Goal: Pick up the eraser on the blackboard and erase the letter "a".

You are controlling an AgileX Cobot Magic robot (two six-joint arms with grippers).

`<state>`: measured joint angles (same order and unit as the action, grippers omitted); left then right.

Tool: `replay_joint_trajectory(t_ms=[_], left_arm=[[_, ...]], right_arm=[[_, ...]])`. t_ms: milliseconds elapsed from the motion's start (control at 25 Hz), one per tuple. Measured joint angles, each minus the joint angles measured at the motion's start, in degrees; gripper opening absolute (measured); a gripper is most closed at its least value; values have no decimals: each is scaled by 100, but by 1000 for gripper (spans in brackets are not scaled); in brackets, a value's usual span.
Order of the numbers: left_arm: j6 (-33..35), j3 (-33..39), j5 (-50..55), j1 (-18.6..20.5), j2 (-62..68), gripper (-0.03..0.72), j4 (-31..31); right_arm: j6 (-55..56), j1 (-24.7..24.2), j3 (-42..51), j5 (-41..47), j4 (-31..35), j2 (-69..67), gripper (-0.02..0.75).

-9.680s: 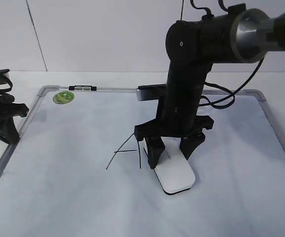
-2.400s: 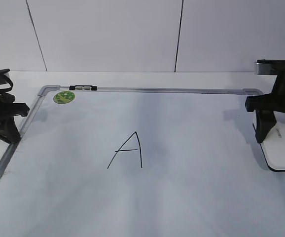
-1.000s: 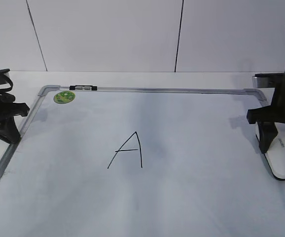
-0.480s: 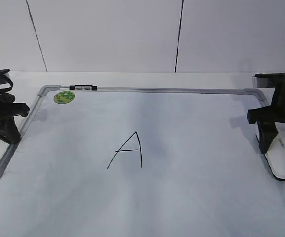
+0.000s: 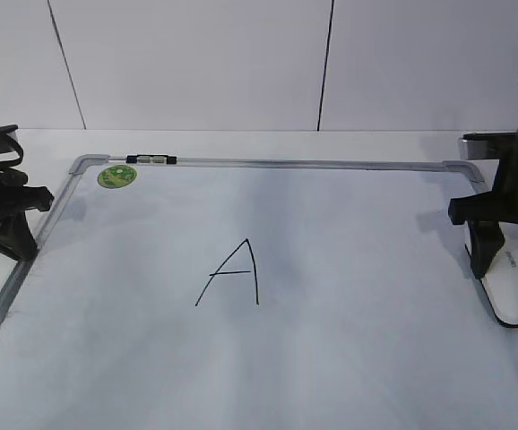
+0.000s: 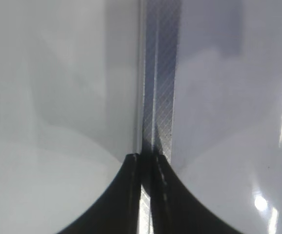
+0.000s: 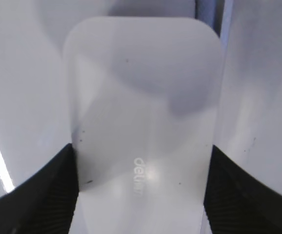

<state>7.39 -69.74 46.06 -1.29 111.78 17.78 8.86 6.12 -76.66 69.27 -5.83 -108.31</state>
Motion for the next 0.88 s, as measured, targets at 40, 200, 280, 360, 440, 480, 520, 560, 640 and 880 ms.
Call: replay_joint_trajectory(t_ms=[40,200,280,360,440,480,520,560,640,880], left_arm=[[0,0,0,0,0,15,0],[0,0,0,0,0,15,0],[0,0,0,0,0,15,0],[0,0,0,0,0,15,0],[0,0,0,0,0,15,0],[0,0,0,0,0,15,0],[0,0,0,0,0,15,0],[0,0,0,0,0,15,0],[0,0,0,0,0,15,0],[0,0,0,0,0,15,0]], right_arm=[[0,0,0,0,12,0,526],[0,0,0,0,128,-26,535],[0,0,0,0,167,-38,540],[0,0,0,0,181,-48,542],[0,0,0,0,192,-50,542],[0,0,0,0,192,-50,543],[-12,0,0,0,192,-50,543],[-44,0,0,0,192,-50,543],[-128,0,0,0,192,-50,543],[-217,0,0,0,192,-50,603]])
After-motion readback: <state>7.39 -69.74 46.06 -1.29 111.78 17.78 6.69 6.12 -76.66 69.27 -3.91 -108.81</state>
